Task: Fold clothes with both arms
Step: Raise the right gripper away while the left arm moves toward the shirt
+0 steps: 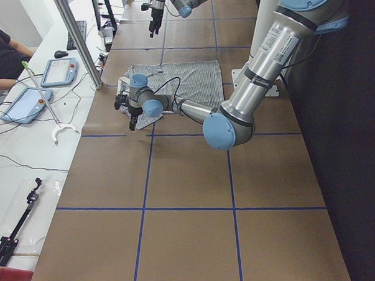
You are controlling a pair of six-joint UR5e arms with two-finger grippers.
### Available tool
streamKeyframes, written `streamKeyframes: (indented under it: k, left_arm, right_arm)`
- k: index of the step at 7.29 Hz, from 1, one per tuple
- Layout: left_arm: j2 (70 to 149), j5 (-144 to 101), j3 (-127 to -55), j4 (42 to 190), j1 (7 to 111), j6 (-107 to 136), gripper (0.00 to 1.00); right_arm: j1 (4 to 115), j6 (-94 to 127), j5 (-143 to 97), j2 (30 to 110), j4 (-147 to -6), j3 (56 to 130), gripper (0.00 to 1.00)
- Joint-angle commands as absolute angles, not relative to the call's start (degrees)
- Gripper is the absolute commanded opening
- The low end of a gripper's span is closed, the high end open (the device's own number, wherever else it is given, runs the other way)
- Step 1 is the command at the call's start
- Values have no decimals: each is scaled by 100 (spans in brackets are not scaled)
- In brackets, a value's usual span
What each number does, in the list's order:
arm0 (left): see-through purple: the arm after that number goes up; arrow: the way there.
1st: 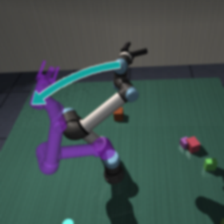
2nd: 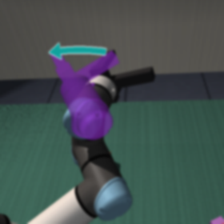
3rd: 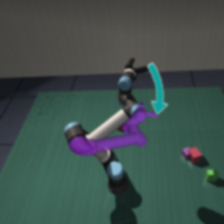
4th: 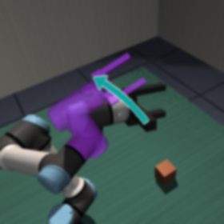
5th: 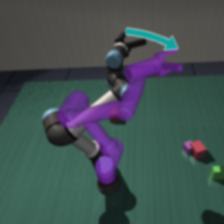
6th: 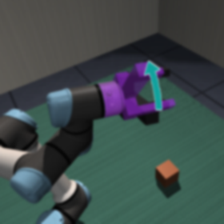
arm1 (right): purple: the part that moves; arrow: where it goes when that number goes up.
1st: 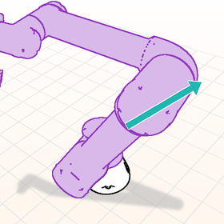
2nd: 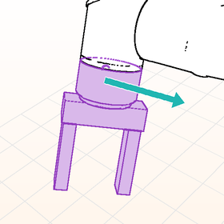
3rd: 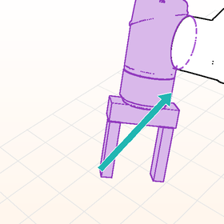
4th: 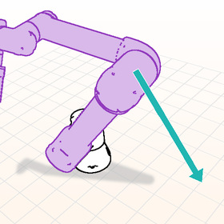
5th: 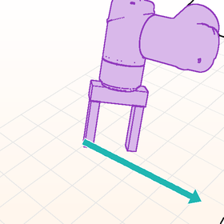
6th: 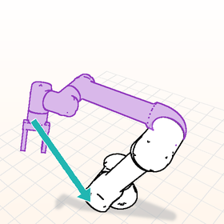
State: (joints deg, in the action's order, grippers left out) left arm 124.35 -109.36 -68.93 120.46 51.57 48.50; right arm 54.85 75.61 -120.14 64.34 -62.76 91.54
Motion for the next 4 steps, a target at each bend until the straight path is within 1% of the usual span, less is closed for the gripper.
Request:
streamKeyframes:
  k: [1, 2, 4]
  left_arm:
    - [12445, -10898, -6620, 12382, 5098, 4860, 68]
    - [12454, -10881, -6601, 12401, 5089, 4860, 65]
    - [12463, -10881, -6601, 12410, 5054, 4860, 63]
  right_arm:
    - [5484, 7559, -12006, 6460, -6275, 9158, 100]
    - [5476, 7559, -12006, 6451, -6275, 9167, 100]
    - [5476, 7559, -12006, 6451, -6275, 9158, 100]
